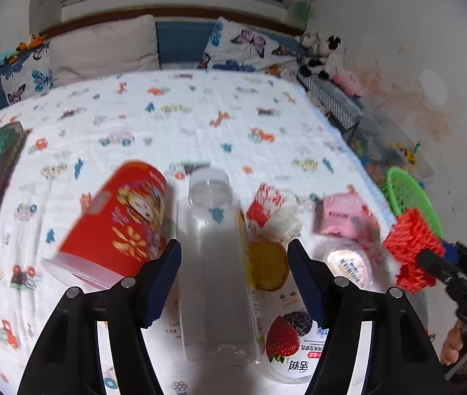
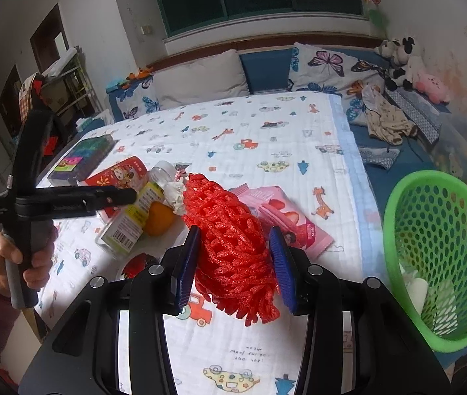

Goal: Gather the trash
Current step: 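Grasp the red paper cup with the left tool while the right tool holds the net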

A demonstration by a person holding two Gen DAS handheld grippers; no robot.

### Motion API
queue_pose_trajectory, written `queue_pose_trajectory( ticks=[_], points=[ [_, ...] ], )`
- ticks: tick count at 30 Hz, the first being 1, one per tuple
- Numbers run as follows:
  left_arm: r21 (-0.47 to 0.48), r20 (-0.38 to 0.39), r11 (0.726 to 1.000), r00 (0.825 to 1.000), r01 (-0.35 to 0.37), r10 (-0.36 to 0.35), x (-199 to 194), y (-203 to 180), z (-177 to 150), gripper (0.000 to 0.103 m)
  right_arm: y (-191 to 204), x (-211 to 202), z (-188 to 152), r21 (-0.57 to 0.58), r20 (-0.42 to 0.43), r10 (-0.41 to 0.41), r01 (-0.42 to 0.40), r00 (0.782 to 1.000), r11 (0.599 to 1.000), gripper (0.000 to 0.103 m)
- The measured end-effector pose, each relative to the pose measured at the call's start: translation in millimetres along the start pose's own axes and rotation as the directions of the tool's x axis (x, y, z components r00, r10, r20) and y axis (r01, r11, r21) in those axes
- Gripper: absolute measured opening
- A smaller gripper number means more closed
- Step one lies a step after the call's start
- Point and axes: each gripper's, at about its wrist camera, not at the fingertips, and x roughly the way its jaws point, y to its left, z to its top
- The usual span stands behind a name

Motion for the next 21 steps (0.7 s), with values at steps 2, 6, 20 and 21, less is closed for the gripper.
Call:
queue_pose_trajectory(
  ticks=[2, 6, 20, 21],
  points=[
    [0.012, 0.027, 1.000, 1.000, -0.008, 0.008, -8, 2, 5, 0.065, 0, 0, 1, 0.002, 0.002, -0.001, 0.001, 1.000, 1.000, 0.044],
    [0.011, 0.058, 0.998, 0.996, -0.065, 0.064, -16, 17, 20, 0.065, -1, -3, 3, 0.009, 0.008, 0.005, -0.005, 1.000, 1.000, 0.044],
    [-0.021, -0.094, 0.995, 0.991, -0.101, 0.098, 27, 76, 34, 0.069, -16, -14, 11, 0.056, 0.028, -0.037, 0.036, 0.999, 0.998, 0.044],
    [-0.019, -0.105, 0.995, 0.990, -0.098, 0.095, 30, 78, 34, 0.069, -17, -14, 10, 0.060, 0.027, -0.042, 0.041, 0.999, 0.997, 0.044]
  ],
)
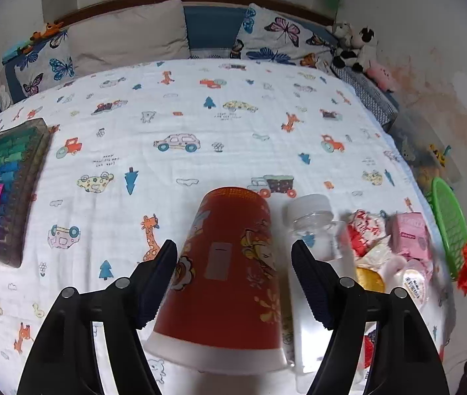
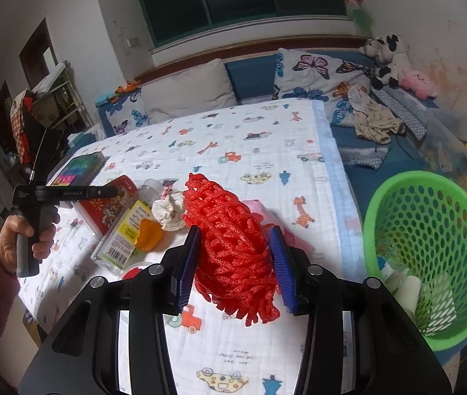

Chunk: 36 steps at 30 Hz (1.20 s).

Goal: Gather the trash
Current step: 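Grasp the red paper cup with the left tool while the right tool holds the net, then drop the red net and red paper cup into the green basket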

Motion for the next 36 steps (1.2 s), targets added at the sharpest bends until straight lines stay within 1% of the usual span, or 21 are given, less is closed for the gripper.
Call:
queue_pose_trajectory(
  ticks=[5, 6, 10, 16, 21, 24, 27, 33, 36],
  points=[
    [0.012, -0.038, 1.000, 0.999, -0.005, 0.006, 14, 3, -1, 0.069, -8, -1, -2, 0.025, -0.002, -0.026, 0.026, 1.000, 0.999, 0.044],
    [0.013, -0.042, 1.000, 0.999, -0.004, 0.004, 16, 3, -1, 0.066, -10, -1, -2, 0.028, -0.003, -0.029, 0.029, 1.000, 0.999, 0.044],
    [0.005, -0.035, 1.000, 0.999, 0.006, -0.005, 15, 6, -2, 0.065, -18, -4, -2, 0.041, -0.002, -0.047, 0.047, 0.999, 0.998, 0.044],
    [-0.011, 0.011, 1.000, 1.000, 0.018, -0.018, -9, 9, -1, 0.065, -32, -12, -2, 0.062, 0.012, -0.073, 0.072, 0.997, 0.995, 0.044],
    [0.007, 0.047, 0.999, 0.998, 0.040, -0.040, -35, -3, 4, 0.065, -50, -21, -1, 0.088, 0.028, -0.104, 0.101, 0.994, 0.991, 0.044],
    [0.034, 0.069, 0.998, 0.996, 0.061, -0.064, -50, -20, 8, 0.065, -64, -24, -2, 0.108, 0.029, -0.129, 0.125, 0.991, 0.986, 0.044],
    [0.077, 0.089, 0.993, 0.992, 0.088, -0.094, -62, -45, 12, 0.065, -80, -26, -5, 0.128, 0.022, -0.161, 0.157, 0.987, 0.979, 0.044],
    [0.148, 0.085, 0.975, 0.980, 0.169, -0.182, -69, -98, 20, 0.065, -117, -31, -11, 0.179, 0.005, -0.219, 0.215, 0.976, 0.960, 0.044],
    [0.183, 0.081, 0.964, 0.974, 0.194, -0.211, -68, -126, 24, 0.065, -135, -33, -12, 0.199, -0.009, -0.253, 0.249, 0.968, 0.948, 0.044]
  ],
)
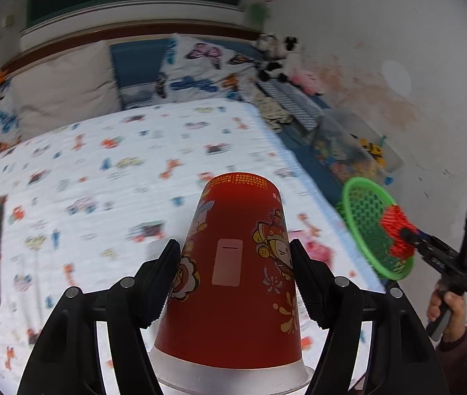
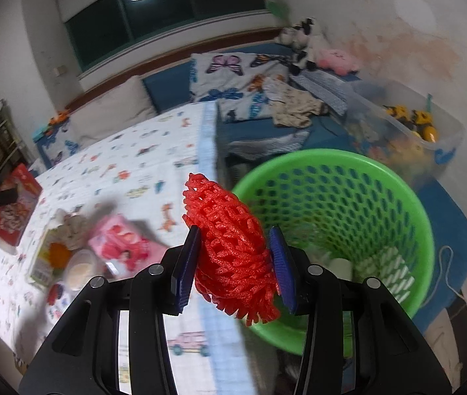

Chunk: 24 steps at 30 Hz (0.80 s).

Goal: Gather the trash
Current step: 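Drop the red net and red paper cup into the green basket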

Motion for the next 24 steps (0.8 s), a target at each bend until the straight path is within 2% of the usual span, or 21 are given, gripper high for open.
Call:
queue_pose_trajectory(
  ticks=[8, 15, 24],
  points=[
    [0.079, -0.020, 0.994, 0.997, 0.078, -0.076, 27, -69, 21, 0.065, -42, 9, -2, 0.064, -0.027, -0.058, 0.060, 0.998, 0.996, 0.047],
    [0.135, -0.049, 0.981, 0.990, 0.136, -0.130, 56, -124, 34, 0.065, -65, 11, -6, 0.104, -0.029, -0.084, 0.087, 0.996, 0.991, 0.068],
    [0.191, -0.110, 0.962, 0.978, 0.196, -0.177, 103, -189, 39, 0.065, -83, -10, -12, 0.131, 0.000, -0.092, 0.091, 0.996, 0.987, 0.074]
  ],
)
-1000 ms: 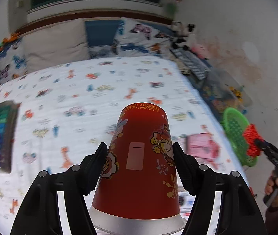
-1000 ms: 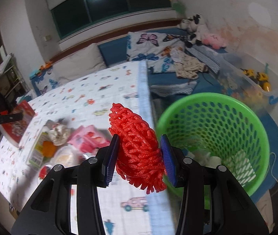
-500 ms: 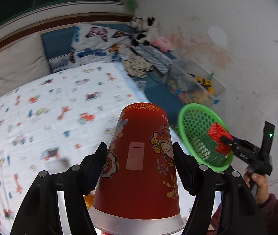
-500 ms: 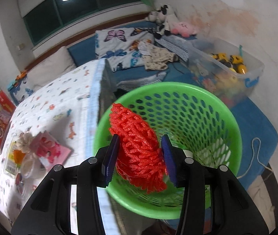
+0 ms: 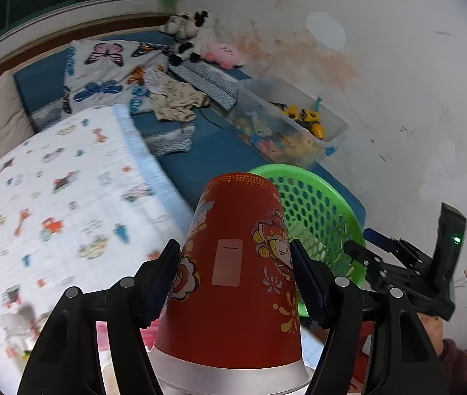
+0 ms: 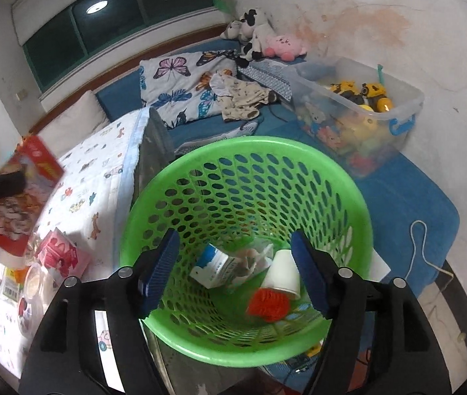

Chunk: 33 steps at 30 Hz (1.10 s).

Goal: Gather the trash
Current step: 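Drop the red net and red paper cup into the green basket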

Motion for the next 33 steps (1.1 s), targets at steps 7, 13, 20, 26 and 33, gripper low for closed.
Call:
queue_pose_trajectory(
  ticks=[7, 13, 20, 26, 33],
  points=[
    [0.039, -0.064, 0.999, 0.998, 0.028, -0.025, 47, -35, 9, 0.065, -12, -21, -9, 0.009, 0.025, -0.008, 0.007, 1.000, 1.000, 0.079],
    [0.056, -0.103, 0.997, 0.994, 0.052, -0.046, 84, -63, 18, 0.066, -21, -29, -18, 0.018, 0.030, -0.030, 0.030, 0.999, 0.999, 0.080],
    [0.036, -0.108, 0.996, 0.991, 0.078, -0.074, 106, -83, 25, 0.083, -29, -38, -24, 0.020, 0.036, -0.055, 0.054, 0.998, 0.998, 0.080],
    [0.023, -0.088, 0.997, 0.993, 0.080, -0.077, 96, -79, 15, 0.085, -25, -45, -27, 0.018, 0.045, -0.042, 0.041, 0.998, 0.999, 0.080],
    [-0.002, -0.015, 1.000, 1.000, -0.004, 0.004, 47, -46, -14, 0.085, 0, -47, -30, -0.019, 0.045, 0.008, -0.007, 0.999, 1.000, 0.083]
  ],
)
